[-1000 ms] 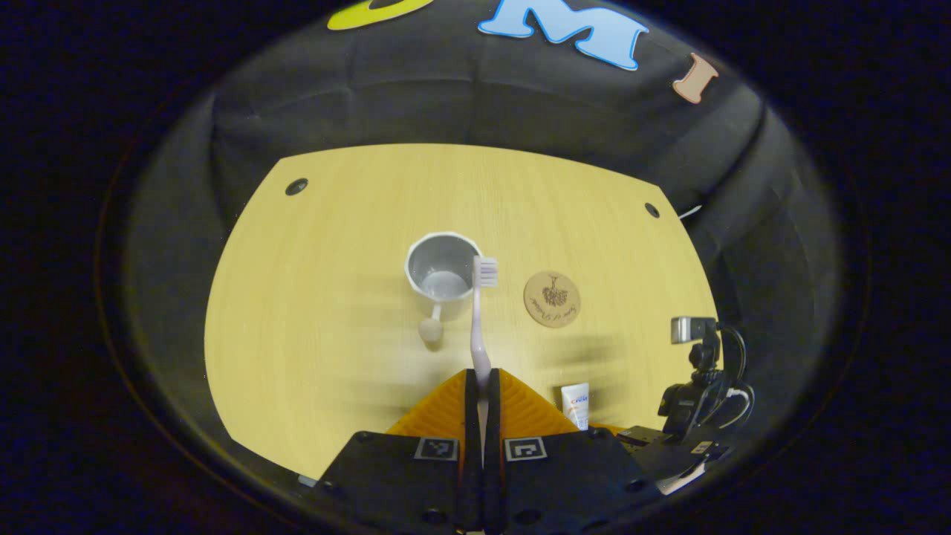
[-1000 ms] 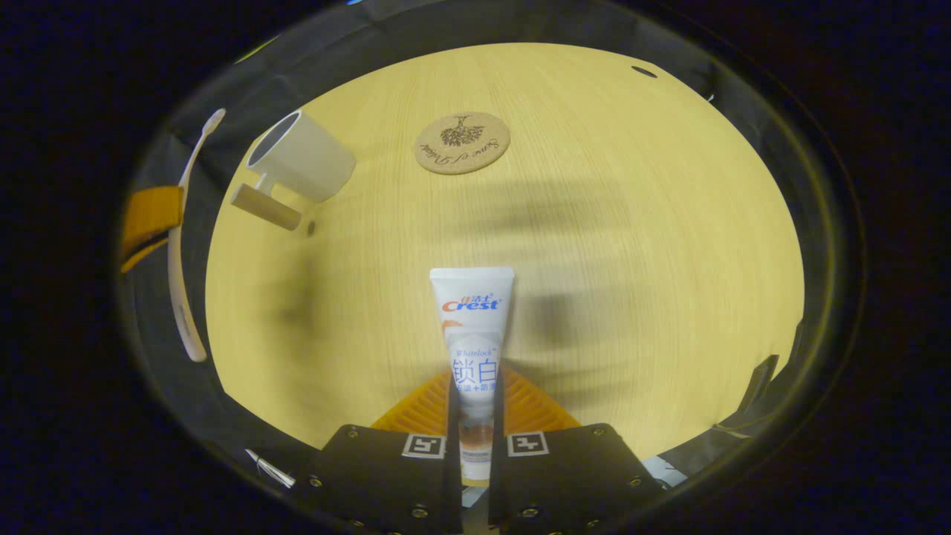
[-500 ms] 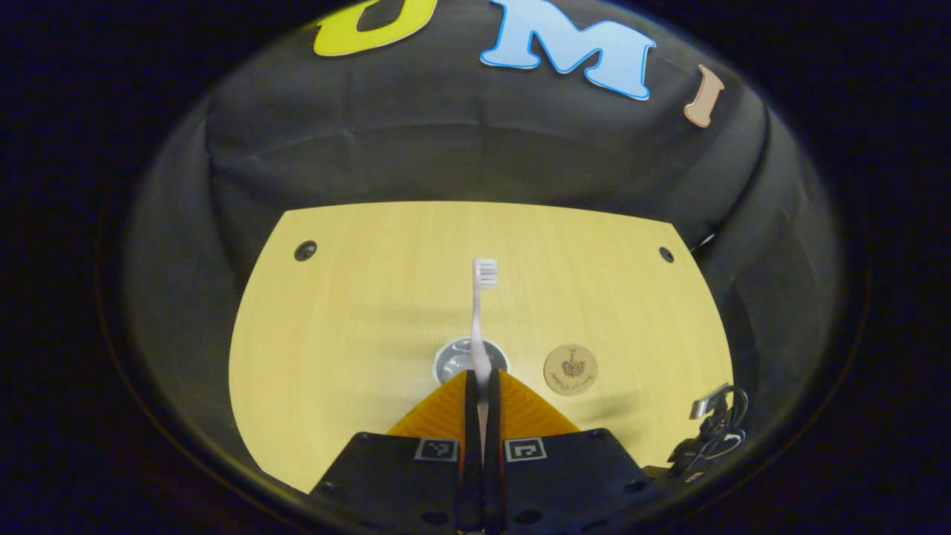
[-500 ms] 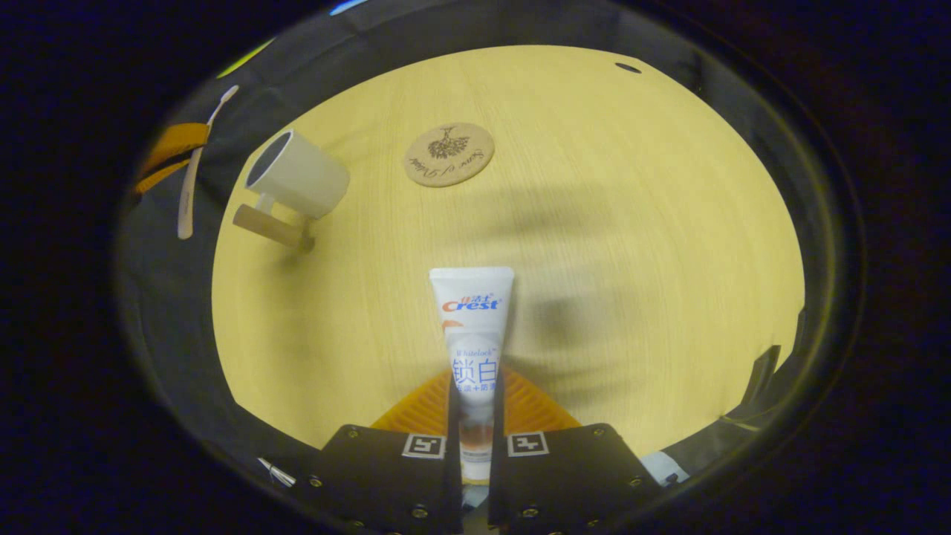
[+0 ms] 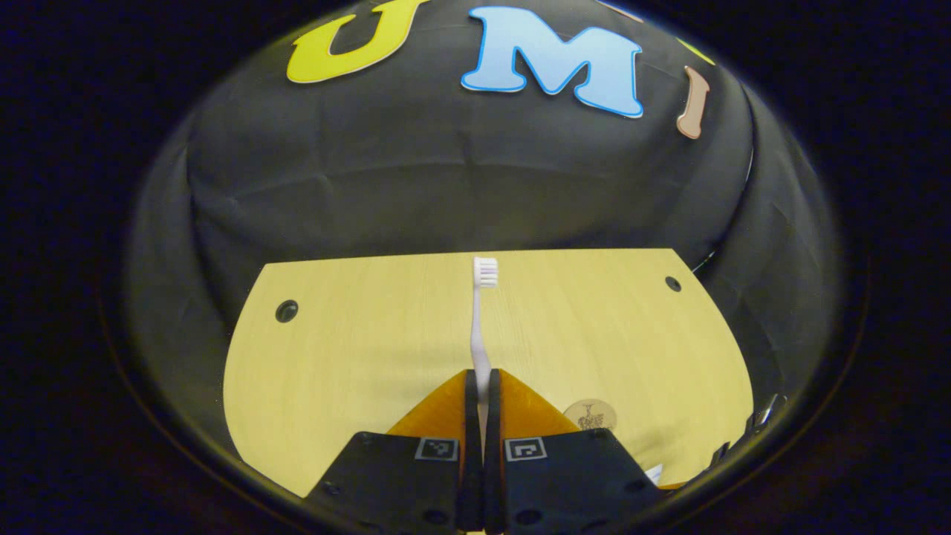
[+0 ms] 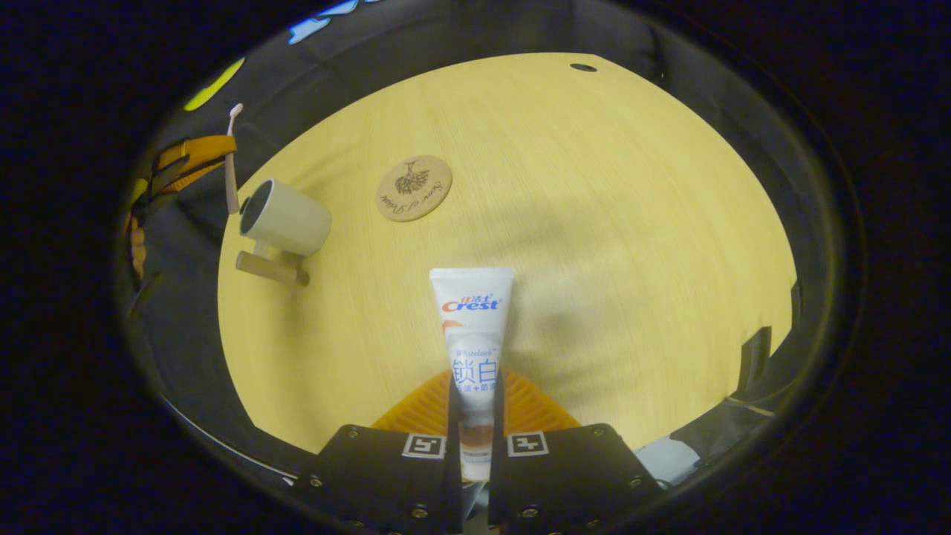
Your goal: Put the toothbrush and toothpaste on the desktop into the cup, then pick up the cup and place it on the coaster on the desktop.
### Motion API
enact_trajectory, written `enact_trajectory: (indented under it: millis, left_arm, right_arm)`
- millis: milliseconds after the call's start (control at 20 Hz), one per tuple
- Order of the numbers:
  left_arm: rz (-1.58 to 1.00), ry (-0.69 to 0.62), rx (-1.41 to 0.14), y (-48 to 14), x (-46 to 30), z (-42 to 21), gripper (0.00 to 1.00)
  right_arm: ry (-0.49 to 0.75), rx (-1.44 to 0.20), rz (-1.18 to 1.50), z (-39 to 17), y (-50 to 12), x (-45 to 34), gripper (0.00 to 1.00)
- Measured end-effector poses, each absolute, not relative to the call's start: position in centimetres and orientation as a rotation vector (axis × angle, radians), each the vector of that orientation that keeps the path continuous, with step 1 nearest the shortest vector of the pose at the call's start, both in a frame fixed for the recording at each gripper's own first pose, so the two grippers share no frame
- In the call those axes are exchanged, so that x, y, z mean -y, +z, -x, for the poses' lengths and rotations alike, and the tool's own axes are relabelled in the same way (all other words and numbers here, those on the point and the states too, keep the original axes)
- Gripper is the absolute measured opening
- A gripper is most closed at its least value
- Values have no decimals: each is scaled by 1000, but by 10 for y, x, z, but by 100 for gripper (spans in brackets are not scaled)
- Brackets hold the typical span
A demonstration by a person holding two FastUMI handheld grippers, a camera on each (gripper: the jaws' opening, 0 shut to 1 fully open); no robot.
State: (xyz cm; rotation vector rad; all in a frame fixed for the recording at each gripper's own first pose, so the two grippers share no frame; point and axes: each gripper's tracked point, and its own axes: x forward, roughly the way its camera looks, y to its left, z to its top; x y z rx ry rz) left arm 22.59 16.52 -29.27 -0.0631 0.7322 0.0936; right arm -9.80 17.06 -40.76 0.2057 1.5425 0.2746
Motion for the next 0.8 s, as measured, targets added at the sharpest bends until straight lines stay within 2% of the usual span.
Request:
enact_trajectory:
  millis: [150,450,550,600,650,700,800]
  left_arm:
    - [65,102,-704,-302,-171,-230,8]
    - [70,94,-746,-338,-177,-220,10]
    - [93,72,-755,-346,-172,-216,18]
    - [98,72,-758,-349,-173,-212,14]
    - [99,76,-759,-350,-174,-210,25]
    - [102,79,-759,-349,-176,-208,41]
    - [108,87,-759,-348,-176,-207,55]
  right_arm:
    - [251,-1544,-222,100,-406,-166,16]
    - [215,-1541,-247,102,-403,-155,16]
    - [215,-1534,-254,101,-402,-155,16]
    - [219,-1534,-257,101,-400,-156,16]
    - [224,-1532,-259,101,-400,-158,16]
    - [233,-1532,-257,100,-398,-160,16]
    - [251,-1531,-253,100,-396,-166,16]
